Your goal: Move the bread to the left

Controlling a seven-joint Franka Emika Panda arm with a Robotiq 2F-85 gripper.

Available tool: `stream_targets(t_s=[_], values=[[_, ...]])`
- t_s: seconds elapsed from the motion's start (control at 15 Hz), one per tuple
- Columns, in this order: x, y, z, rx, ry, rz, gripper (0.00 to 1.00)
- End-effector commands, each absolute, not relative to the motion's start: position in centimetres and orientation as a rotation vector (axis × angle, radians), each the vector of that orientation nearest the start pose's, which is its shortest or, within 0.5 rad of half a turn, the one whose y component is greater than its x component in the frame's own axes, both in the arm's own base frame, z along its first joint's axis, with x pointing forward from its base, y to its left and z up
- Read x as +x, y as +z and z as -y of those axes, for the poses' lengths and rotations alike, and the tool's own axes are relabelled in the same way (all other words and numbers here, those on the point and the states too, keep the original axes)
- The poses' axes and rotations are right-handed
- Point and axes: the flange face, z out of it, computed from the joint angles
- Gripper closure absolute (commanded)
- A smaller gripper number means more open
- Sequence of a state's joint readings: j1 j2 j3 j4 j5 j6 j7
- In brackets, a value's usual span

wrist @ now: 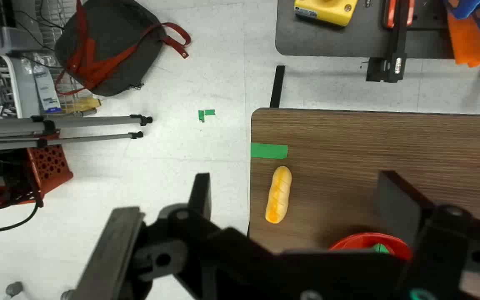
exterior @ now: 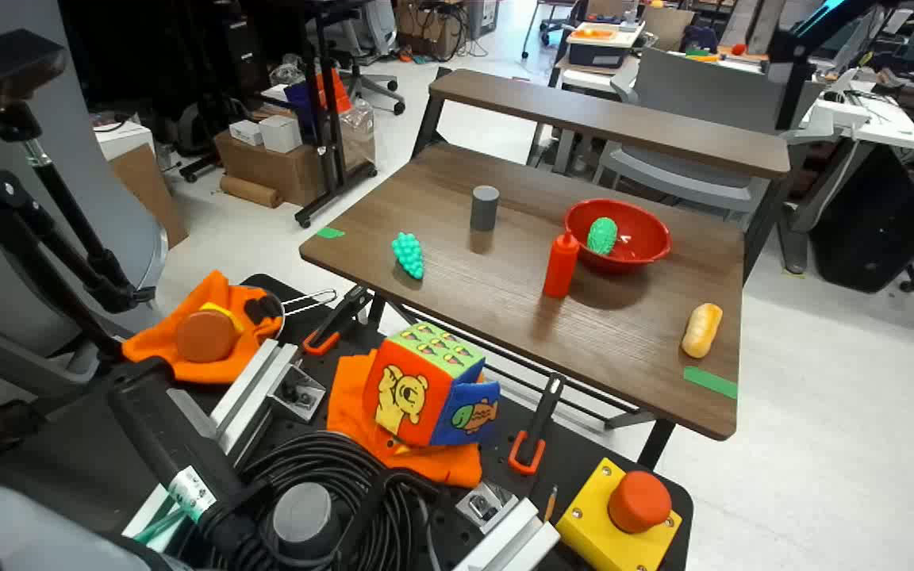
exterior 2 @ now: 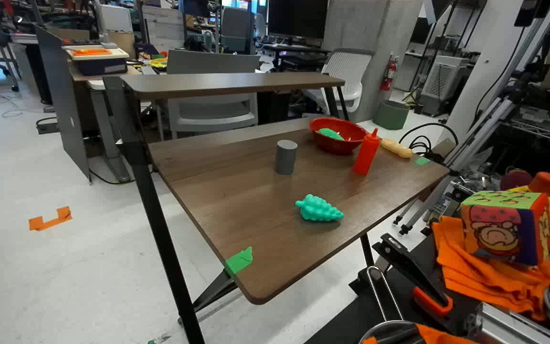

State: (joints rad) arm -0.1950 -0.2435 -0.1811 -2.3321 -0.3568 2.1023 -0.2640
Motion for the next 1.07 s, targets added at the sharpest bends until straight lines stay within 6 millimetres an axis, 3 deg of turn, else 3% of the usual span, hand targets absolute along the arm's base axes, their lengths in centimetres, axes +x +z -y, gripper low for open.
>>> stream_targets(t_s=[0.0, 0.6, 0.8, 1.0], values=[[43.0, 43.6, 19.0, -3.393, 0.119, 0.124, 0.00], [43.3, 43.2, 18.7, -3.410, 0.126, 0.103, 0.00], [45.7, 42.1, 18.1, -3.413, 0.164, 0.046, 0.00], [49.8, 39.2, 18.5, -3.373, 0.264, 0.065, 0.00]])
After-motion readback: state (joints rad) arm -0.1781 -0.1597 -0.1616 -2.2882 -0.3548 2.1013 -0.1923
